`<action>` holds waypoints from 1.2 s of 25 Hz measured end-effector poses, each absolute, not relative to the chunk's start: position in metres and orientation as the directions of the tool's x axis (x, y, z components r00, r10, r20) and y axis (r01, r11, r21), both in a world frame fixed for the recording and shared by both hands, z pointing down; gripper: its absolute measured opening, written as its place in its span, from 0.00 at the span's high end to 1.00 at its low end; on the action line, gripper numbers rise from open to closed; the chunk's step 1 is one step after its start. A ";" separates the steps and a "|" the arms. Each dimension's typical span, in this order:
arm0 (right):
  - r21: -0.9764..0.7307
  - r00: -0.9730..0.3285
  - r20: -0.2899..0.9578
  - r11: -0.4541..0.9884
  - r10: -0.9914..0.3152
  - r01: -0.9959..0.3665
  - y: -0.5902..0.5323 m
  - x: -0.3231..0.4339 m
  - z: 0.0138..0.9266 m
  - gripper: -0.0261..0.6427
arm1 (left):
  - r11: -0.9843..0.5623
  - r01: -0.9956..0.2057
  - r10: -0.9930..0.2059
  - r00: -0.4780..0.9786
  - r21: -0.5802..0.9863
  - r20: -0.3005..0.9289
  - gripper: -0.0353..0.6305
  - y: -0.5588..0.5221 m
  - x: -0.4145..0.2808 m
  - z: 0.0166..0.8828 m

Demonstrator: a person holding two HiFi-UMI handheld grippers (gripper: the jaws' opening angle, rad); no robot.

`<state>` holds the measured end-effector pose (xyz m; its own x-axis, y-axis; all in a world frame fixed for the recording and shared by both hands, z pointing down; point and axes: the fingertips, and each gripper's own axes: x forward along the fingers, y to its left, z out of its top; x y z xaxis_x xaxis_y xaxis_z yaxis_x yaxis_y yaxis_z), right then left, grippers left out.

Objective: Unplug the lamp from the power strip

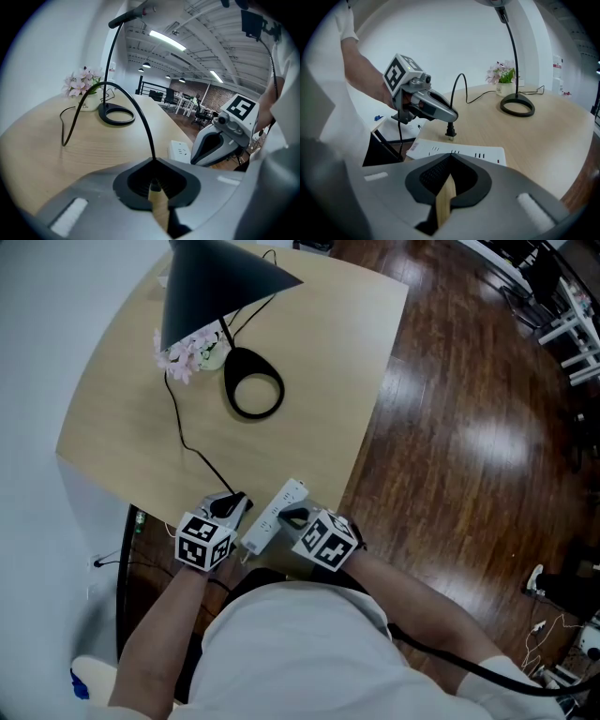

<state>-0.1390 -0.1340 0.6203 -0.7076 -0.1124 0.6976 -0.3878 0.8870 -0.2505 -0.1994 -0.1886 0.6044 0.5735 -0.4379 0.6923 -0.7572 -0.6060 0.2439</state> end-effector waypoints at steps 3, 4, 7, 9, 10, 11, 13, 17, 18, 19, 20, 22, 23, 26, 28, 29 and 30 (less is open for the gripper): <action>-0.253 -0.706 0.699 0.886 -0.110 -0.388 -0.133 -0.139 0.620 0.95 | -0.600 -0.764 -0.447 0.566 0.237 0.693 0.90 -0.190 -0.200 0.604; -0.256 -0.707 0.699 0.885 -0.108 -0.389 -0.133 -0.139 0.620 0.95 | -0.596 -0.768 -0.450 0.563 0.237 0.694 0.82 -0.190 -0.200 0.604; -0.261 -0.711 0.696 0.885 -0.105 -0.386 -0.133 -0.138 0.618 0.95 | -0.582 -0.781 -0.462 0.548 0.228 0.697 0.73 -0.190 -0.202 0.602; -0.253 -0.711 0.696 0.890 -0.106 -0.381 -0.133 -0.138 0.618 0.95 | -0.572 -0.791 -0.473 0.536 0.220 0.699 0.71 -0.190 -0.205 0.599; -0.250 -0.711 0.694 0.891 -0.107 -0.378 -0.133 -0.138 0.618 0.95 | -0.565 -0.796 -0.479 0.531 0.217 0.699 0.69 -0.189 -0.207 0.598; -0.249 -0.714 0.692 0.892 -0.107 -0.376 -0.133 -0.138 0.618 0.95 | -0.559 -0.801 -0.485 0.525 0.214 0.699 0.69 -0.189 -0.208 0.597; -0.252 -0.720 0.686 0.894 -0.104 -0.370 -0.133 -0.138 0.618 0.95 | -0.540 -0.815 -0.501 0.513 0.211 0.697 0.69 -0.188 -0.212 0.593; -0.256 -0.739 0.667 0.902 -0.095 -0.348 -0.130 -0.134 0.613 0.95 | -0.499 -0.843 -0.540 0.486 0.203 0.687 0.69 -0.179 -0.216 0.581; -0.260 -0.750 0.655 0.905 -0.092 -0.338 -0.130 -0.133 0.610 0.95 | -0.490 -0.849 -0.551 0.478 0.198 0.685 0.69 -0.176 -0.217 0.578; -0.263 -0.760 0.644 0.908 -0.087 -0.327 -0.129 -0.133 0.606 0.95 | -0.482 -0.855 -0.560 0.469 0.192 0.683 0.69 -0.172 -0.218 0.574; -0.265 -0.769 0.633 0.911 -0.082 -0.316 -0.128 -0.131 0.603 0.95 | -0.475 -0.860 -0.568 0.461 0.186 0.682 0.69 -0.167 -0.218 0.572; -0.270 -0.785 0.616 0.916 -0.073 -0.297 -0.124 -0.126 0.597 0.95 | -0.455 -0.873 -0.585 0.442 0.177 0.680 0.69 -0.154 -0.219 0.566; -0.274 -0.794 0.604 0.918 -0.068 -0.288 -0.122 -0.123 0.593 0.95 | -0.439 -0.881 -0.595 0.431 0.175 0.678 0.69 -0.147 -0.219 0.563; -0.303 -0.832 0.553 0.922 -0.036 -0.242 -0.111 -0.114 0.577 0.95 | -0.393 -0.903 -0.617 0.401 0.176 0.677 0.70 -0.118 -0.217 0.554; -0.325 -0.853 0.523 0.923 -0.006 -0.205 -0.100 -0.107 0.570 0.95 | -0.377 -0.911 -0.613 0.381 0.167 0.692 0.71 -0.093 -0.215 0.552; -0.333 -0.859 0.513 0.924 0.009 -0.189 -0.094 -0.104 0.569 0.95 | -0.368 -0.915 -0.609 0.372 0.165 0.700 0.71 -0.079 -0.213 0.551; -0.338 -0.862 0.506 0.925 0.024 -0.173 -0.087 -0.099 0.568 0.95 | -0.355 -0.920 -0.607 0.363 0.167 0.707 0.71 -0.064 -0.212 0.552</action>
<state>-0.0995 -0.0874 0.5682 -0.8623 0.0236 0.5058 -0.1727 0.9253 -0.3376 -0.2119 -0.0642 0.5515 0.3627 -0.6071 0.7070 -0.9197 -0.3554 0.1667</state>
